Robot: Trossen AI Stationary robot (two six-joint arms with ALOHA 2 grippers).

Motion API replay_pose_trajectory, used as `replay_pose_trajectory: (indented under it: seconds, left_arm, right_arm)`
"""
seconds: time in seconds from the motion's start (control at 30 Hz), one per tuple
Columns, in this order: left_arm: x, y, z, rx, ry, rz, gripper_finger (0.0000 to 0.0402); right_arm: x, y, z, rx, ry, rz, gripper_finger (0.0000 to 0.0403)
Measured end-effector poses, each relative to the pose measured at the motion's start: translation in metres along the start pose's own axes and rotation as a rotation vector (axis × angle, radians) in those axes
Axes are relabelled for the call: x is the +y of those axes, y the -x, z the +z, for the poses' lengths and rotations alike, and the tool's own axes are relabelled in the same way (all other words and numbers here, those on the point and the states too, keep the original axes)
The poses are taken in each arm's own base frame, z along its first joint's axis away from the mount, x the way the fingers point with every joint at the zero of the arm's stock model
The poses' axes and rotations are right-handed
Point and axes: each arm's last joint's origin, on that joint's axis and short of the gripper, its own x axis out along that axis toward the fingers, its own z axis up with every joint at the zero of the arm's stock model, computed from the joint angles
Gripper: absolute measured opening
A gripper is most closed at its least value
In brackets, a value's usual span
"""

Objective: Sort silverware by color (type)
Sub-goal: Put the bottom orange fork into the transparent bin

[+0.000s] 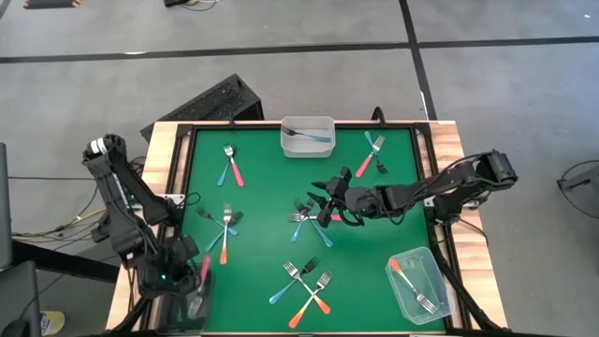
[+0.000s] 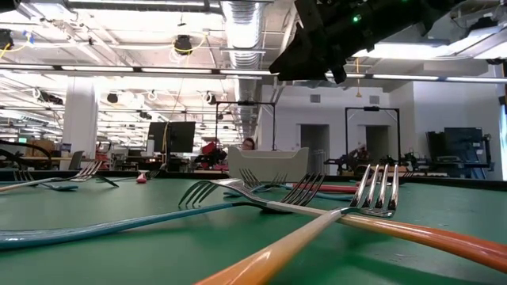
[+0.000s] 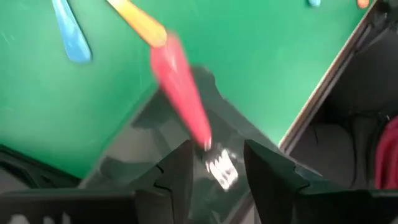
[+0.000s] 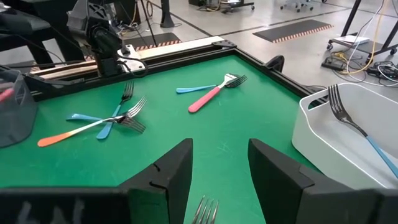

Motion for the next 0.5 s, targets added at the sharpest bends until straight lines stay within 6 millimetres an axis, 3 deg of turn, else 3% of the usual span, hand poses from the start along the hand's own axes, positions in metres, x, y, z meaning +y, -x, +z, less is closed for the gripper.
replay_pose_trajectory:
  seconds: [0.27,0.5]
  left_arm:
    - [0.013,0.008,0.018,-0.267,-0.035,0.054,0.0147]
    - [0.005,0.011,0.040,-0.627,-0.269,0.050,0.0139]
  right_arm:
    - [0.000,0.000,0.000,-0.001,0.017,0.002,0.0179]
    - [0.008,0.003,-0.002,0.037,0.012,0.170,0.0179]
